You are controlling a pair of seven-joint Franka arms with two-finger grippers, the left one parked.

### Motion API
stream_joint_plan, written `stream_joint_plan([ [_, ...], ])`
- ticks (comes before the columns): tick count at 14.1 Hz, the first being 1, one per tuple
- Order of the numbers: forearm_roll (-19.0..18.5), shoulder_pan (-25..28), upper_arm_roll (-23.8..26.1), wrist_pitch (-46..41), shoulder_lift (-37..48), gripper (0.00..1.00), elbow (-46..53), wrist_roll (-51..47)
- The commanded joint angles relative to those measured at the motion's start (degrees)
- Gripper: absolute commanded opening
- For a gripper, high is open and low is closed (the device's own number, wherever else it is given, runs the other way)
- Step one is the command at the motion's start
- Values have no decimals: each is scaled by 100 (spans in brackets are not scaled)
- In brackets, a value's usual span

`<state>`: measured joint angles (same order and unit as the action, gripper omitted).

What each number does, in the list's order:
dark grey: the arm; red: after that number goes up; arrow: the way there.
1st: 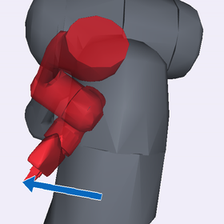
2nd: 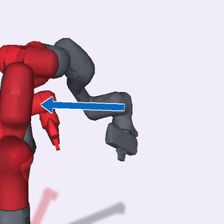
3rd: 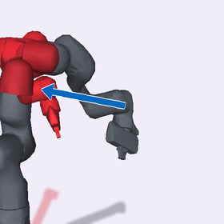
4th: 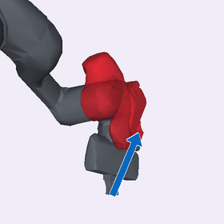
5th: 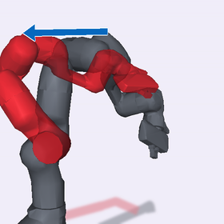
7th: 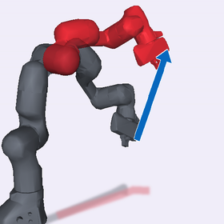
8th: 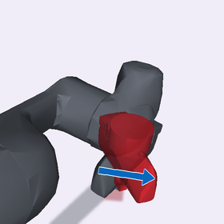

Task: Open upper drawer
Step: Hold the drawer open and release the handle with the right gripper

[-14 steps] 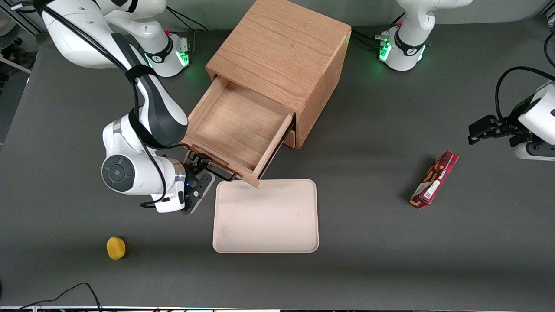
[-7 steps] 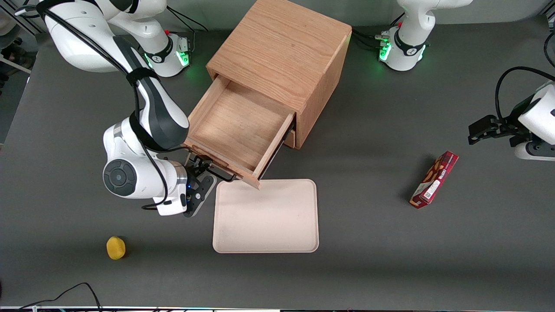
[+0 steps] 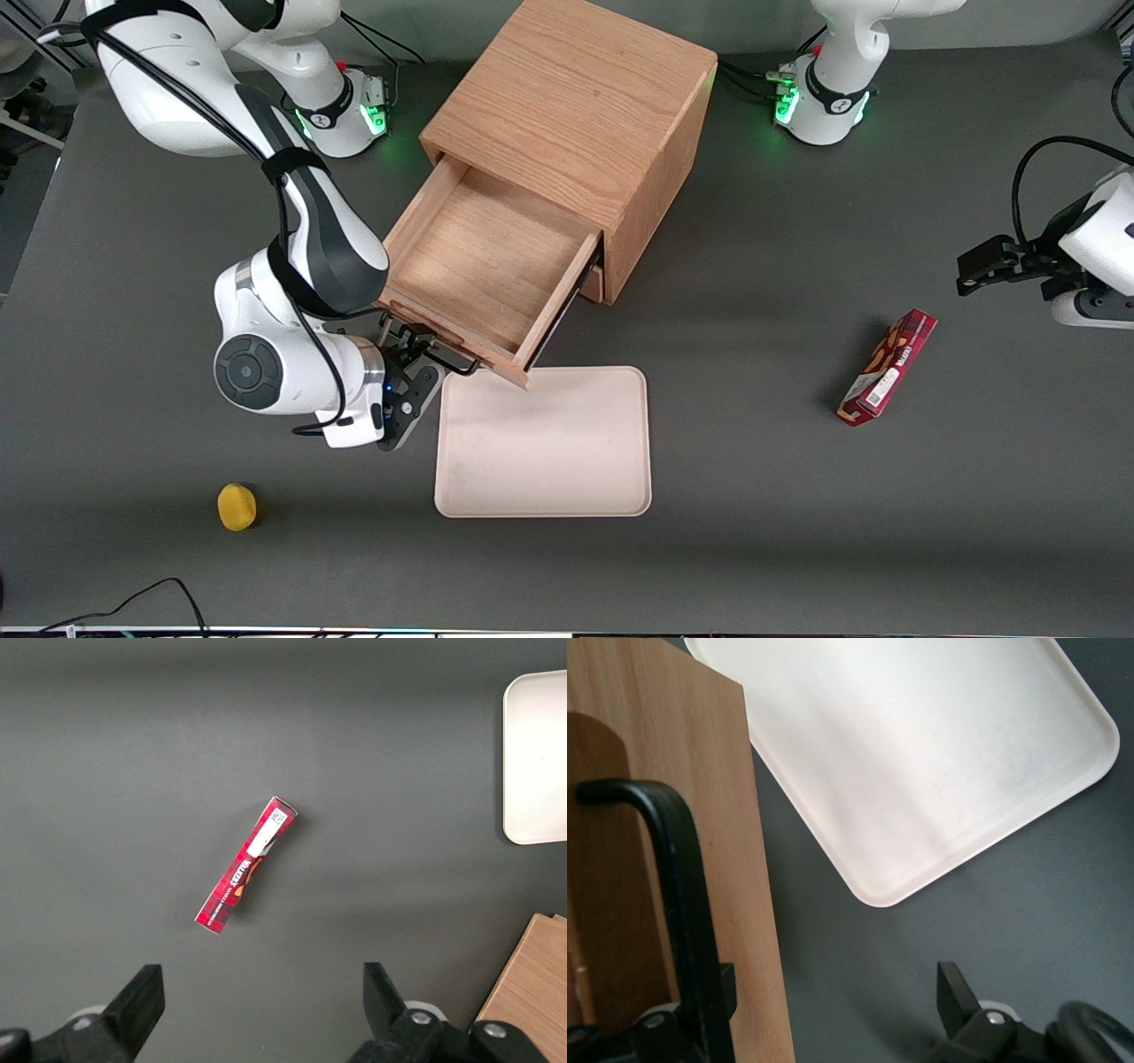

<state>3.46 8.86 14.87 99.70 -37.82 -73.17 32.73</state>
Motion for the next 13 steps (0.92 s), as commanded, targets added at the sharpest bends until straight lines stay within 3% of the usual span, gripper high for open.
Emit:
stream_joint_plan([
  [1,-161,63,-36,-205,-164,100,365,23],
  [9,-126,63,-19,-1364,20,100,936,-57],
  [13,-82,37,7,-1875,564,100,972,-311],
])
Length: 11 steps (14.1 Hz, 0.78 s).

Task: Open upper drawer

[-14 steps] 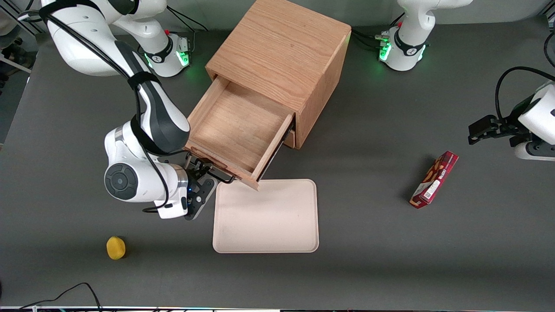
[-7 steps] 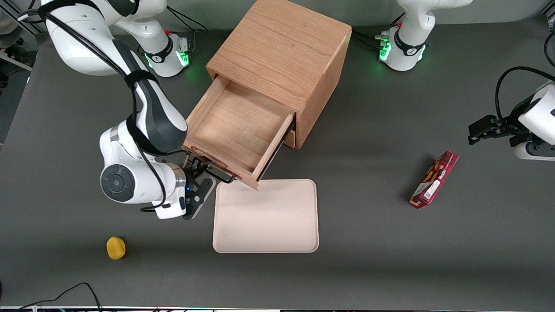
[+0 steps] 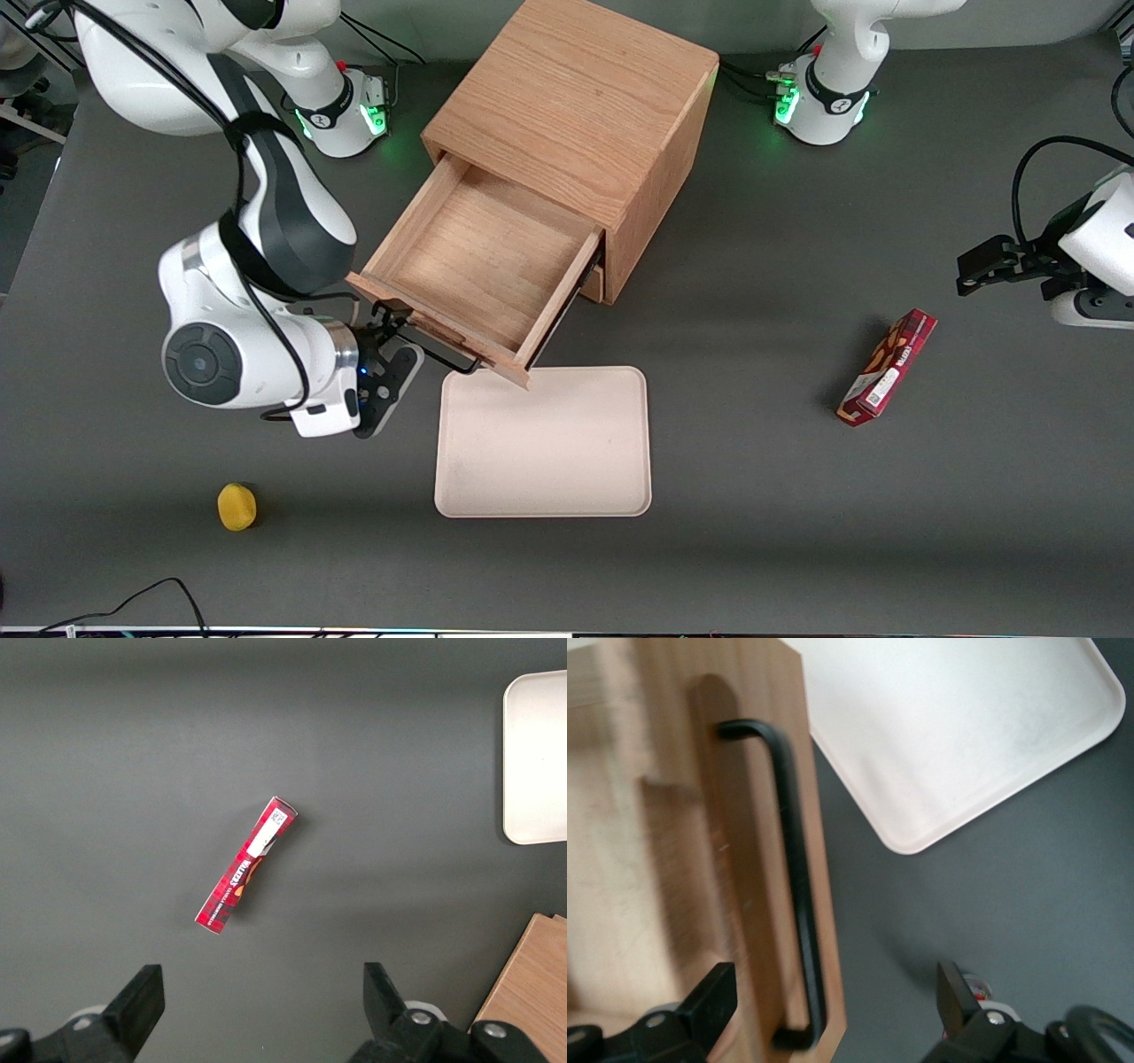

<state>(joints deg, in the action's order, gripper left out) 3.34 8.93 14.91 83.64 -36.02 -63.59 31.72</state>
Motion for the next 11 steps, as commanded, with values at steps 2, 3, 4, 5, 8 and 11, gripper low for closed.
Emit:
stream_joint_plan([
  [2,-61,-23,20,-523,770,100,-57,-333],
  [3,-70,-23,12,-786,955,100,-118,-368],
  [4,-79,-32,12,-832,1235,100,-328,-404],
  [5,-70,-119,3,-797,1603,100,-669,-421],
  [8,-52,-602,20,-464,2728,100,-1811,-439],
  [11,-52,-1137,20,80,3976,100,-3191,-448],
])
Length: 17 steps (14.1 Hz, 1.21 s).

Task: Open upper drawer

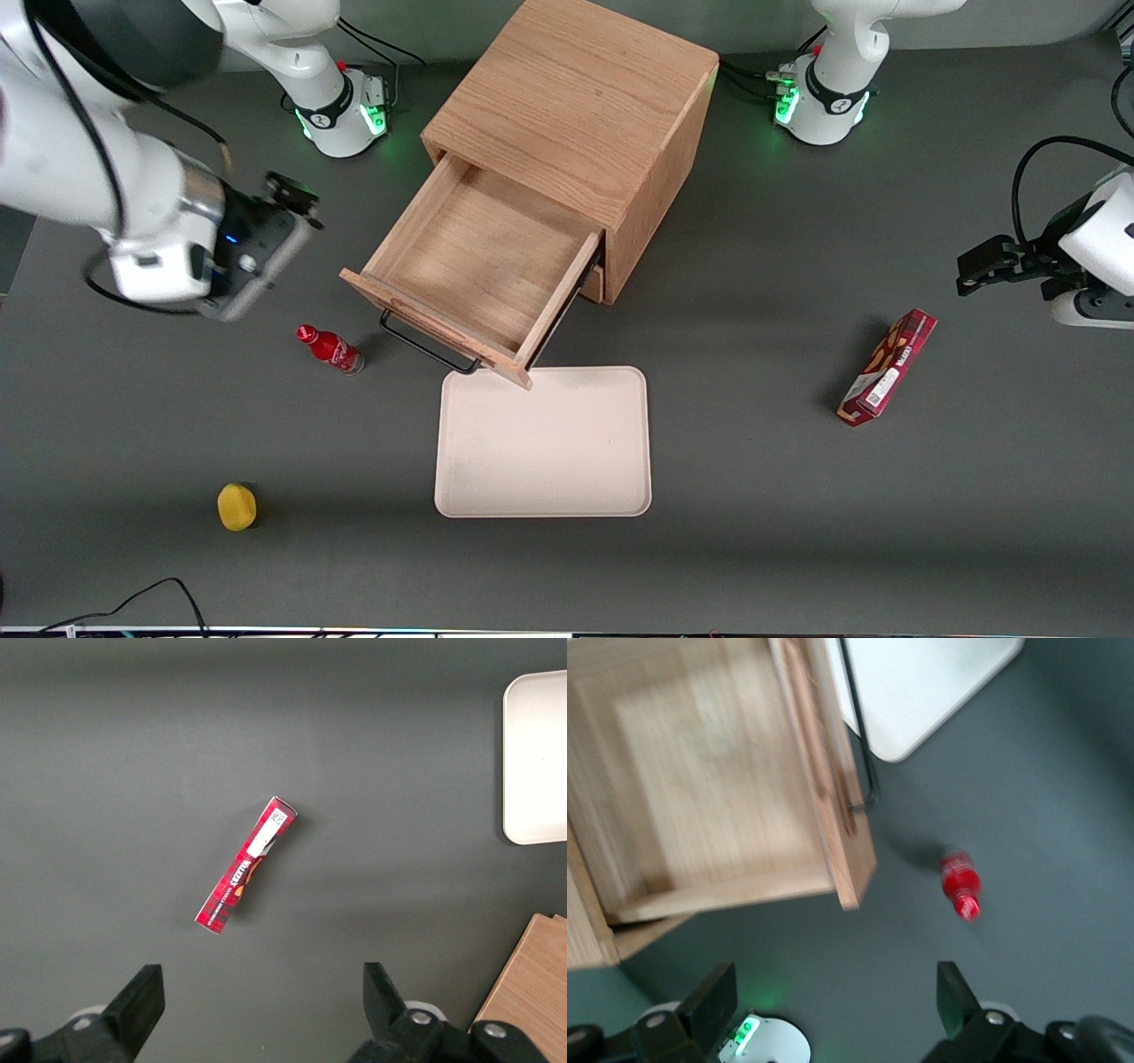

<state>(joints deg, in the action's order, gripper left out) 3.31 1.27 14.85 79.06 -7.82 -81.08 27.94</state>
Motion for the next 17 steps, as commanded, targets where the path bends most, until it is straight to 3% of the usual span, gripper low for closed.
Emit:
stream_joint_plan([
  [1,-50,-582,27,601,1473,100,-1751,-70],
  [3,168,-847,27,602,2036,95,-2165,-689],
  [5,205,-996,27,611,2328,95,-2316,-1185],
  [11,336,-1822,-26,611,2462,100,-2010,-1221],
  [14,337,-1797,26,977,2189,100,-1955,-1967],
  [17,284,-1613,45,1227,2276,100,-2255,-2012],
])
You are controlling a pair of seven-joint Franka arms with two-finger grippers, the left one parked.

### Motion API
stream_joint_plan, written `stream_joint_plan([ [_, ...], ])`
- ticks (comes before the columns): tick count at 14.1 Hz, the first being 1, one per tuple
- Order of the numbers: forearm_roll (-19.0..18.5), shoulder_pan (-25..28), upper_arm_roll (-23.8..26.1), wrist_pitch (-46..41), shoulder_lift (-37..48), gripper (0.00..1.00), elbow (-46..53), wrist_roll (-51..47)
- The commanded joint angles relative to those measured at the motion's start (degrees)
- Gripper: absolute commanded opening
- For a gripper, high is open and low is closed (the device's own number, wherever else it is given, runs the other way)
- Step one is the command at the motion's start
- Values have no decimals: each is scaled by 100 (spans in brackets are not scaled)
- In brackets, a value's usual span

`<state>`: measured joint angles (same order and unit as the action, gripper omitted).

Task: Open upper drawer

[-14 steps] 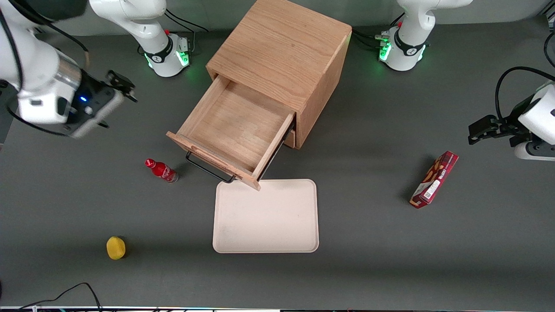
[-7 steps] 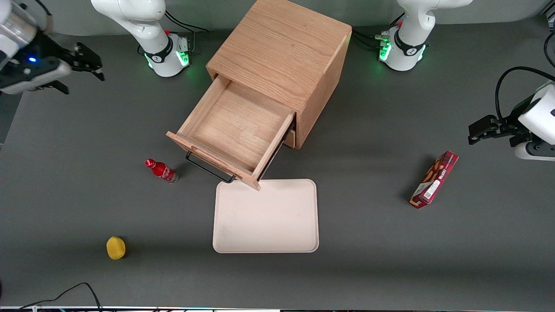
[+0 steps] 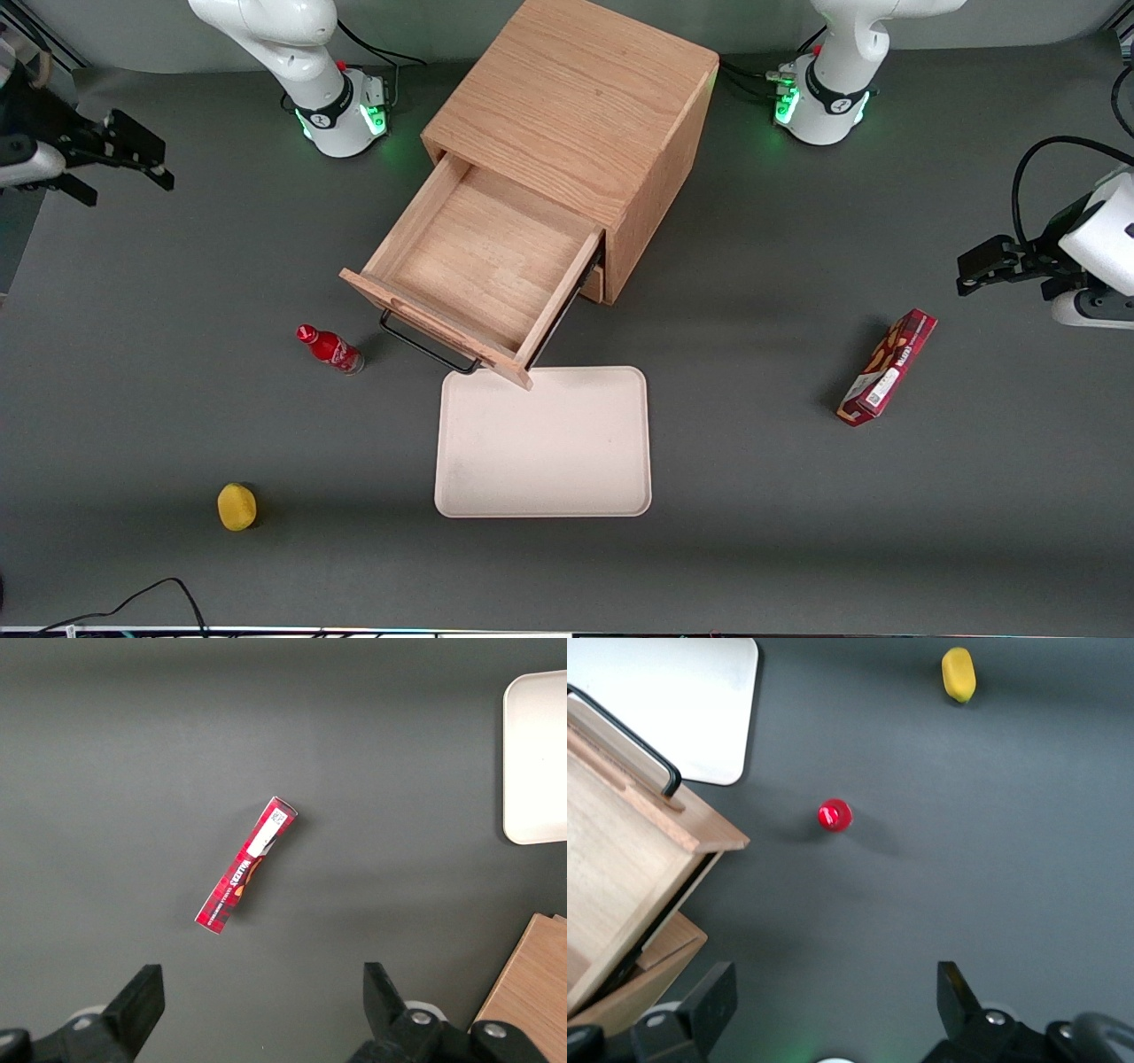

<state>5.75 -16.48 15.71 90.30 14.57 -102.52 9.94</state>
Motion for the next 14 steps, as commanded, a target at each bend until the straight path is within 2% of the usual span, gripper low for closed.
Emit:
stream_joint_plan([
  [1,40,362,-250,41,-32,100,-24,-229],
  [4,40,1004,-892,-1029,-839,100,1081,-221],
  [7,-108,1891,-1682,-1163,-1078,100,1410,-212],
  [8,-170,2016,-1824,-1164,-1096,100,1419,-221],
  [14,-162,1982,-1861,-1199,-1096,100,1410,-247],
])
